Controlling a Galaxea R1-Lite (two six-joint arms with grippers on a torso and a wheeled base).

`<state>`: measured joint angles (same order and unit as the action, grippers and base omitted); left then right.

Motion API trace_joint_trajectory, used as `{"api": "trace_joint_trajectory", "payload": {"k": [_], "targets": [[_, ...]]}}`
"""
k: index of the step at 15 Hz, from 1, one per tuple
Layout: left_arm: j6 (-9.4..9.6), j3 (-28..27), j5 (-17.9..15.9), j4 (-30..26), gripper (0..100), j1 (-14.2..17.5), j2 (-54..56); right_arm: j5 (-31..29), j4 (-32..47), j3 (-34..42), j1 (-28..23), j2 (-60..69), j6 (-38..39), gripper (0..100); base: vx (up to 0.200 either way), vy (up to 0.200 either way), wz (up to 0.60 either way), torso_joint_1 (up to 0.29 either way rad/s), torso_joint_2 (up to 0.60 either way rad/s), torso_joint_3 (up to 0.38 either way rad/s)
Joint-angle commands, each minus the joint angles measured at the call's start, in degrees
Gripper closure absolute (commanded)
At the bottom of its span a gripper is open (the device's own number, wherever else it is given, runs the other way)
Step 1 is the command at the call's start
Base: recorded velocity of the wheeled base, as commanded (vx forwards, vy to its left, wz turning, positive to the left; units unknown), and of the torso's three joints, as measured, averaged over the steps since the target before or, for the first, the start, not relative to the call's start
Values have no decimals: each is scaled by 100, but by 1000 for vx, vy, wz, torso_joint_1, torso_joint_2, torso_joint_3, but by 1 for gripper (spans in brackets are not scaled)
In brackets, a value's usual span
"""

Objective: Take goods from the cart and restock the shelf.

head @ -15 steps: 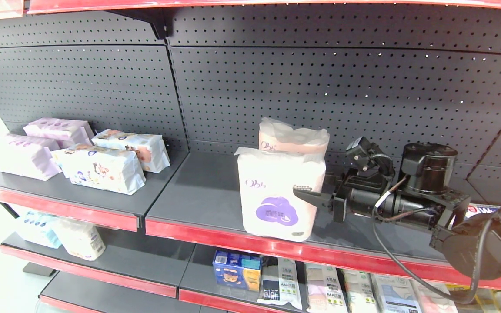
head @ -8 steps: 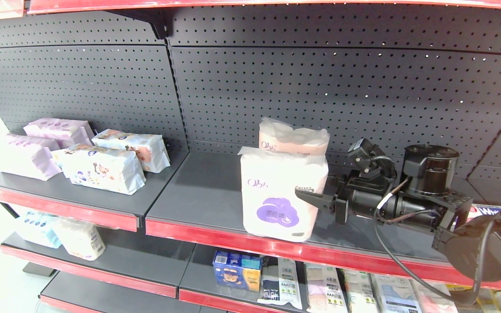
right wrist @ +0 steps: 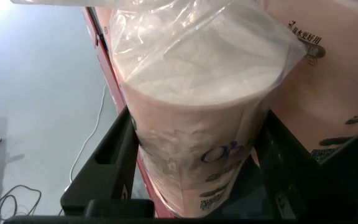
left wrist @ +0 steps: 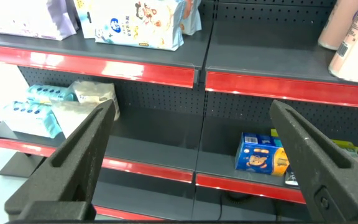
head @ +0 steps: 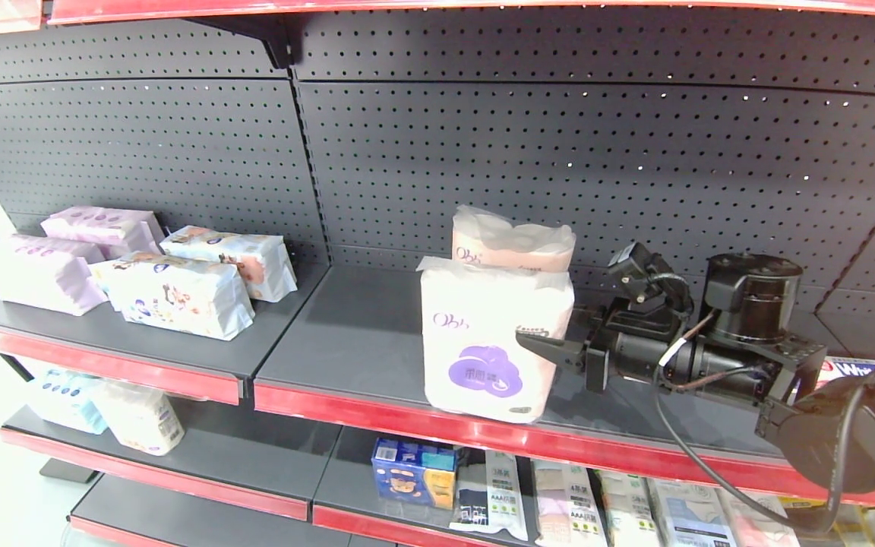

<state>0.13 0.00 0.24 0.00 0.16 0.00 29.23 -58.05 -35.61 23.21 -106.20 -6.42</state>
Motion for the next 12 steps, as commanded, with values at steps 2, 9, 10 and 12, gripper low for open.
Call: {"api": "trace_joint_trajectory", "payload": {"k": [2,9,10,12], "targets": [[-5,0,2,0,0,2,-9,3,-4,-25,-1,-14,-34,100,0,0,0,0,0,0],[-5,0,2,0,0,2,-9,3,4,-95,-27,-49,-105,100,0,0,0,0,0,0],[4,0,11,0,0,2,-9,3,-4,-51,-27,-49,-105,100,0,0,0,0,0,0],[-5,0,2,0,0,2,-9,3,-4,-51,-36,-67,-96,100,0,0,0,0,0,0]]}}
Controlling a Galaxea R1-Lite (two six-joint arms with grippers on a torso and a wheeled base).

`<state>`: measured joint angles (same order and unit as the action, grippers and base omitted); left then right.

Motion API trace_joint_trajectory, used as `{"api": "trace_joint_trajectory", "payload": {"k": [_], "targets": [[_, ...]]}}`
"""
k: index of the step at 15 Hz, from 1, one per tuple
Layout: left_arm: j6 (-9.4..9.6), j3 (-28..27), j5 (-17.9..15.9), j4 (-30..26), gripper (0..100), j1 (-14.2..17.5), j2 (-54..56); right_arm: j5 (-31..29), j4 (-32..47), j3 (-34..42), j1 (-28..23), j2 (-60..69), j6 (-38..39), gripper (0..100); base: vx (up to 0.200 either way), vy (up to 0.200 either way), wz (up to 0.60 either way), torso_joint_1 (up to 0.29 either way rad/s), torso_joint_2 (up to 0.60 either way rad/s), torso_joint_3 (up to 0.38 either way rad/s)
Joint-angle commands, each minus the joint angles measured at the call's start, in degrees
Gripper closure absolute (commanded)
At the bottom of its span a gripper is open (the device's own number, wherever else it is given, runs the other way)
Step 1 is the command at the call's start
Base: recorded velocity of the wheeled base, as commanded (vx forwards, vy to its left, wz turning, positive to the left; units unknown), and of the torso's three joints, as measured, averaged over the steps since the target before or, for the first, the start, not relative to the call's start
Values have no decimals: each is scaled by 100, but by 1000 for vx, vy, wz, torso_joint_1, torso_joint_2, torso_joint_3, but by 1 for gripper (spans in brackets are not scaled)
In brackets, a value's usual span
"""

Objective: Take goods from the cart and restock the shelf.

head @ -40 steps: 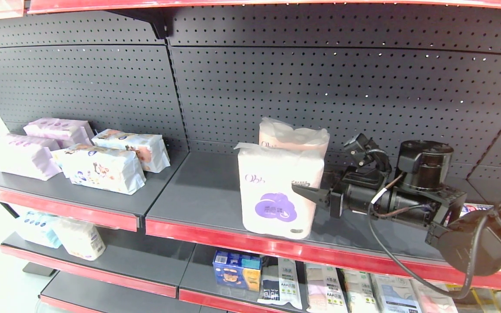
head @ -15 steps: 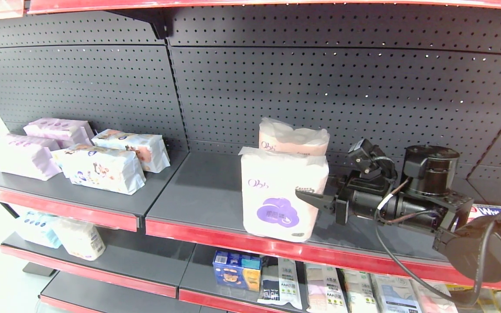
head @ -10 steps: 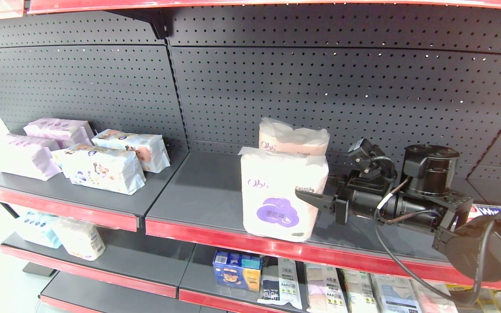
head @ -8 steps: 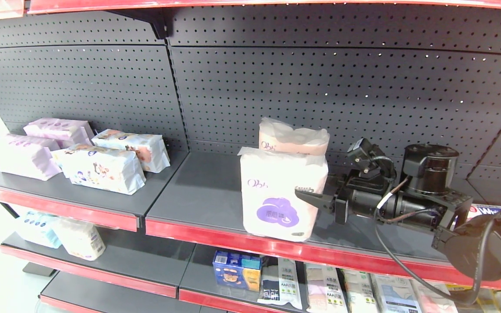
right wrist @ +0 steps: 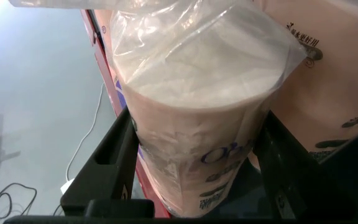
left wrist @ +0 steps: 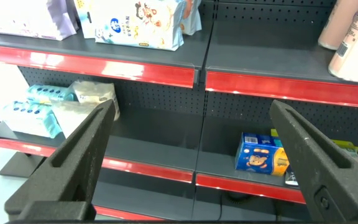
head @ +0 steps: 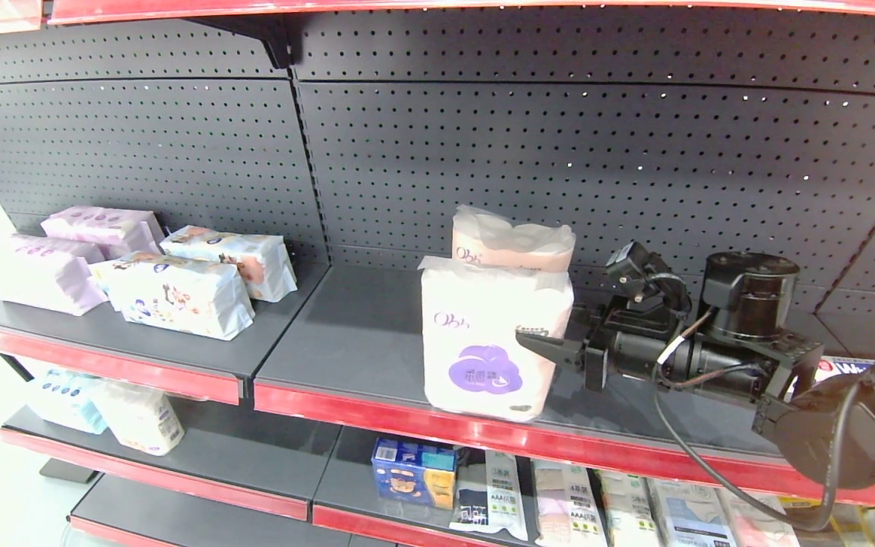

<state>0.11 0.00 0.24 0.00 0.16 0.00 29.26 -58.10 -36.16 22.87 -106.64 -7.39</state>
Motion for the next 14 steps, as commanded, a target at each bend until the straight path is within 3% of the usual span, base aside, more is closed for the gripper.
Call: {"api": "trace_joint_trajectory", "payload": {"k": [1,7,8,14], "targets": [[7,0,2,0,0,2,-9,1,9,-5,-2,-23,0,100,0,0,0,0,0,0],[7,0,2,0,0,2,-9,1,9,12,-28,-23,-8,100,0,0,0,0,0,0],[7,0,2,0,0,2,-9,10,9,12,-28,-14,-8,0,0,0,0,0,0,0],[-2,0,2,0,0,2,-9,1,9,12,-28,3,-52,0,0,0,0,0,0,0]]}}
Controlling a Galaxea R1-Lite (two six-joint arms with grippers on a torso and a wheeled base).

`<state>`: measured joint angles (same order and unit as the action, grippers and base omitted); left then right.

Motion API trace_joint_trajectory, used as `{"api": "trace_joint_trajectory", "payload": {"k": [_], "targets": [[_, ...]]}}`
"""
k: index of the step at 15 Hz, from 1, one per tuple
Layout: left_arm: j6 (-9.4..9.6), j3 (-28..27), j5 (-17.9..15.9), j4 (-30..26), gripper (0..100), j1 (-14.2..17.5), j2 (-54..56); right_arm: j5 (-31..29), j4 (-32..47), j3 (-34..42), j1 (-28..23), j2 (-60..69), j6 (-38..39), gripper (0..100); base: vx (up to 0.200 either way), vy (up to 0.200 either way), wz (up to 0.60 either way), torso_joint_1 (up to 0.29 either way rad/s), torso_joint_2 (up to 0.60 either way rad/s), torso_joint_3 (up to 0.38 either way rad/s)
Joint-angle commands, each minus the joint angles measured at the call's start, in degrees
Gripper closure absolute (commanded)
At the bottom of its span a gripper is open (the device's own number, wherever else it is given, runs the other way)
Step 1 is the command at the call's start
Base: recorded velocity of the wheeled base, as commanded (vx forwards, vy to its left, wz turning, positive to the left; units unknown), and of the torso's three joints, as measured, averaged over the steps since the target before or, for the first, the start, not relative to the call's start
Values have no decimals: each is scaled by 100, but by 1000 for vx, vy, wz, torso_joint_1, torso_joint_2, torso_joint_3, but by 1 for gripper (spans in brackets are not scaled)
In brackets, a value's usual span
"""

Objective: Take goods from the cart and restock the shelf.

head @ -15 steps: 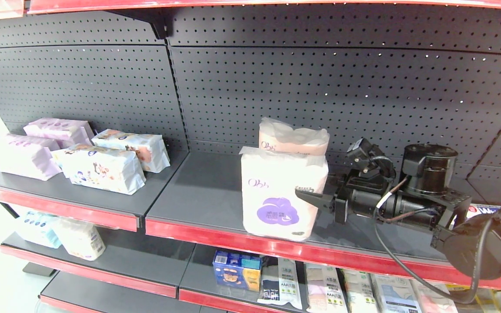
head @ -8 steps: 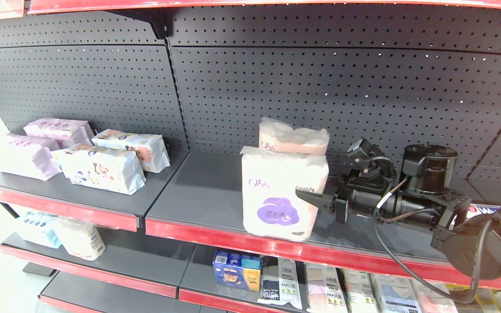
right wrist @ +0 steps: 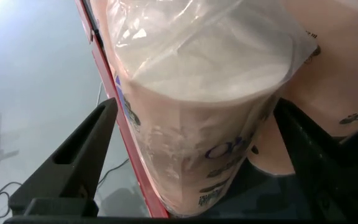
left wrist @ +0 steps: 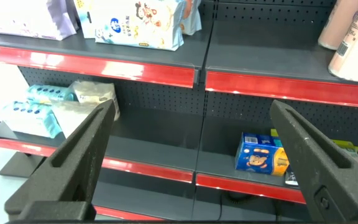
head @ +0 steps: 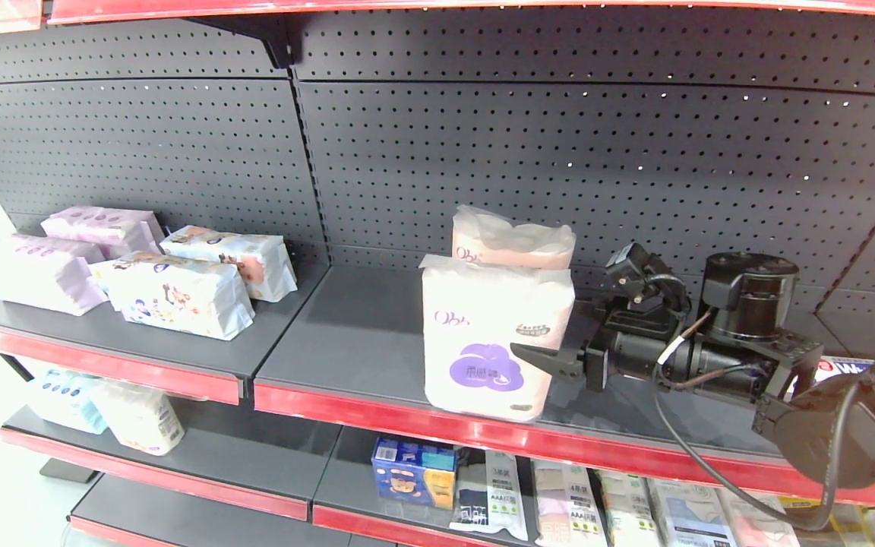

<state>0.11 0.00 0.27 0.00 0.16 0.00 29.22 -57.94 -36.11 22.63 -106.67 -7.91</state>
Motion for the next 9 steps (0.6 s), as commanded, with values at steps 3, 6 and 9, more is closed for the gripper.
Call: {"api": "trace_joint_trajectory", "payload": {"k": [3,6,9], "targets": [[-2,0,0,0,0,2,-9,13,-15,192,-100,76,-26,0,0,0,0,0,0,0],[-2,0,0,0,0,2,-9,22,-7,306,-303,181,-26,0,0,0,0,0,0,0],[7,0,0,0,0,2,-9,31,-15,456,-391,287,-26,0,0,0,0,0,0,0]]}}
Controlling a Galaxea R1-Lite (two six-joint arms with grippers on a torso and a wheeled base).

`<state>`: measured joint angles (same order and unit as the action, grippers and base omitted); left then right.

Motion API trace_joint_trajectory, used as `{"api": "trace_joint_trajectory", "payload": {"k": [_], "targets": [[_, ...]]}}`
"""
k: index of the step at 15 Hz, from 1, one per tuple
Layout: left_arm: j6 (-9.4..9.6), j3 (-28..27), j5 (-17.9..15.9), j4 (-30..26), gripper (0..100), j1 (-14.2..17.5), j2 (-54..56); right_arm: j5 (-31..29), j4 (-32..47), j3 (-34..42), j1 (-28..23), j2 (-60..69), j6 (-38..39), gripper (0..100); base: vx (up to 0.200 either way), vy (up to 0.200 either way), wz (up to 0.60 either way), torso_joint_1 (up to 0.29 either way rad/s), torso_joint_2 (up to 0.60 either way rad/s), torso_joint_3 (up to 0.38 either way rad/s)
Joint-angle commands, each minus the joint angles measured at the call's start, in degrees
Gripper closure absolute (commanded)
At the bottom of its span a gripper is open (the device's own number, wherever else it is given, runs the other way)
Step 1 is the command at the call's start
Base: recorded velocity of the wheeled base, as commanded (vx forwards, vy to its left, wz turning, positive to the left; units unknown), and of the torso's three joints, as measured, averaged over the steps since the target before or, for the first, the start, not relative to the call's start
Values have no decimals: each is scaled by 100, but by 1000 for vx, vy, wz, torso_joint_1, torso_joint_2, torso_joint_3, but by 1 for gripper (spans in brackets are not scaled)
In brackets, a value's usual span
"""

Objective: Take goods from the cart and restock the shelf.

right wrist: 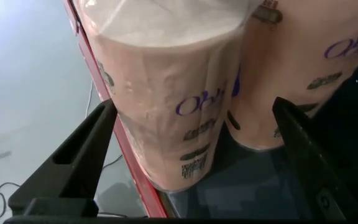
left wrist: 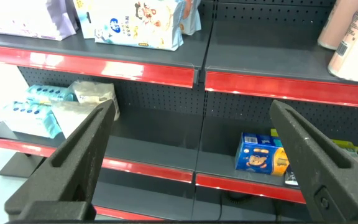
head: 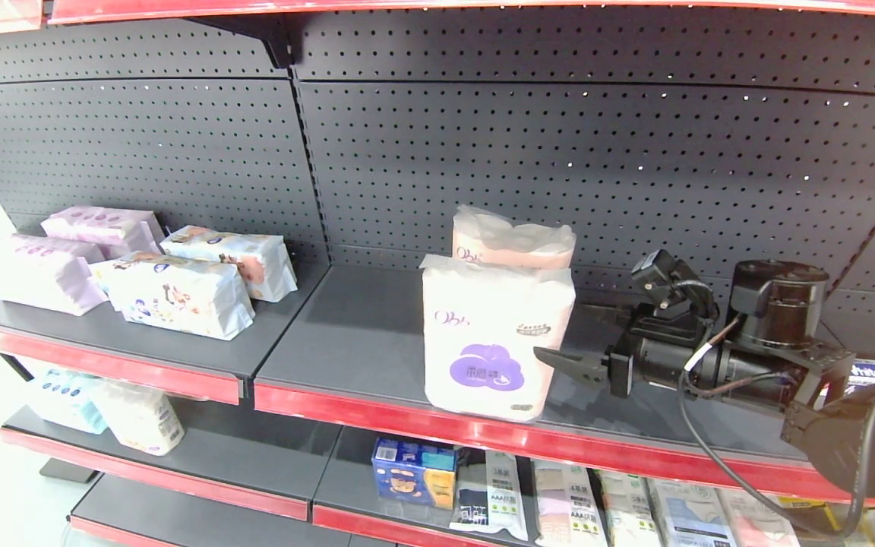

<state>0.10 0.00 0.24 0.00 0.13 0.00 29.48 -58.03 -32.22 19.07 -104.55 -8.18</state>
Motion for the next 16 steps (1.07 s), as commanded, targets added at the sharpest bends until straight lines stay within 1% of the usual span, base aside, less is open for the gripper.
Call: {"api": "trace_joint_trajectory", "payload": {"k": [1,5,12,16], "targets": [[8,0,2,0,0,4,-9,14,-7,137,-43,128,1,0,0,0,0,0,0,0],[-1,0,2,0,0,4,-9,23,2,234,-70,277,9,0,0,0,0,0,0,0],[-1,0,11,0,0,4,-9,23,-7,664,-122,505,9,0,0,0,0,0,0,0],[8,0,2,0,0,4,-9,23,-7,963,-351,620,36,0,0,0,0,0,0,0]]}}
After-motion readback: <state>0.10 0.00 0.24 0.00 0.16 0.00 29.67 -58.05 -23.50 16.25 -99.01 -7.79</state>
